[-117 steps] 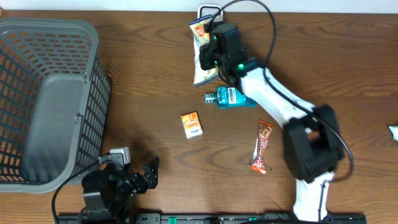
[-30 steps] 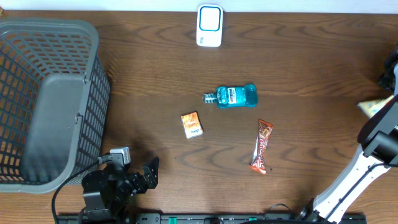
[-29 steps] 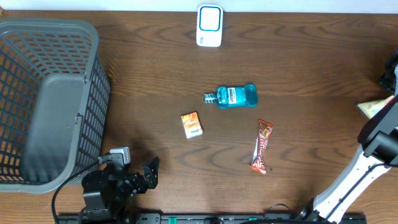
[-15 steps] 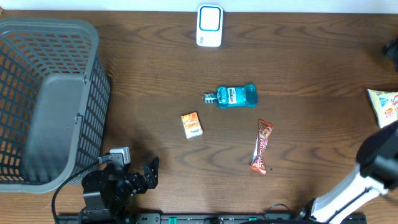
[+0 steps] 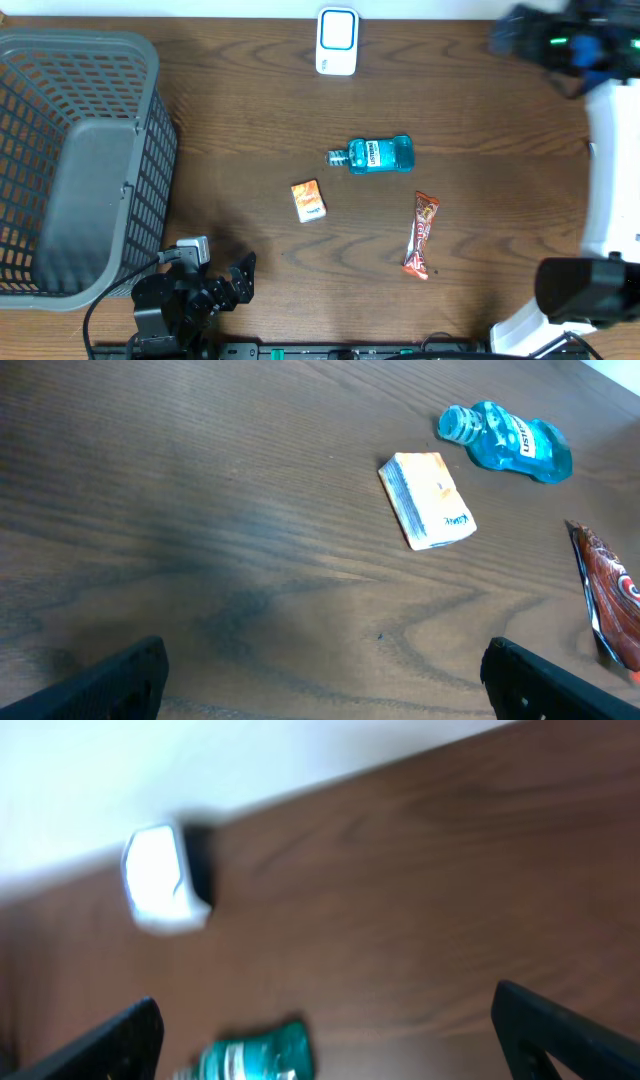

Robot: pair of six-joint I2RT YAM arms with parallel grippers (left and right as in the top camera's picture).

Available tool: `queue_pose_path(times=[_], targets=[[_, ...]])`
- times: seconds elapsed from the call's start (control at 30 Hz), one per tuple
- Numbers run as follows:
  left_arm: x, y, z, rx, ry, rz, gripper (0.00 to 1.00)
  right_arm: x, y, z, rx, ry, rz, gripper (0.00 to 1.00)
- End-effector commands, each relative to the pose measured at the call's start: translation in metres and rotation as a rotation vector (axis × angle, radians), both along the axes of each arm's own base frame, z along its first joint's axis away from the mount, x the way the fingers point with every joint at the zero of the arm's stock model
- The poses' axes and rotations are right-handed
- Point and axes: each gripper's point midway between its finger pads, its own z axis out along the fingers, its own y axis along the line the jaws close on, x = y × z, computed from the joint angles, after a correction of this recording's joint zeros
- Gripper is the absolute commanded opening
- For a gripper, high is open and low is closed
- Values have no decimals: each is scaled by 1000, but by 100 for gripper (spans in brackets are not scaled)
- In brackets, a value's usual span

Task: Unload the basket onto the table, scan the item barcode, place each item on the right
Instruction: 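Reach the right gripper to the blue Listerine bottle and grasp it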

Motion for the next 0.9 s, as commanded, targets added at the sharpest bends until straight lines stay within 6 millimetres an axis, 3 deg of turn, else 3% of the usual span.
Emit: queue_pose_path(times=[0.0,0.13,0.23,0.4,0.53,0.67,0.87], targets=[[-1,-1,0,-15,4,0,100,-16,75,-31,-210,17,469,99],[-1,-1,0,-15,4,0,100,-46,138,-70,-362,67,870,99],[-1,-1,0,-15,5,1,100,-64,165,-110,-468,131,1080,99],[-1,-1,0,-15,4,0,100,-70,168,-160,-564,265,1147,99],[-1,-1,0,-15,5,1,100,-77,172,-199,-548,343,1222,99],[-1,-1,0,-15,4,0,100,-80,189,-227,-493,359,1291,99],[-1,-1,0,-15,5,1,100,-82,215,-229,-513,319,1319,99]])
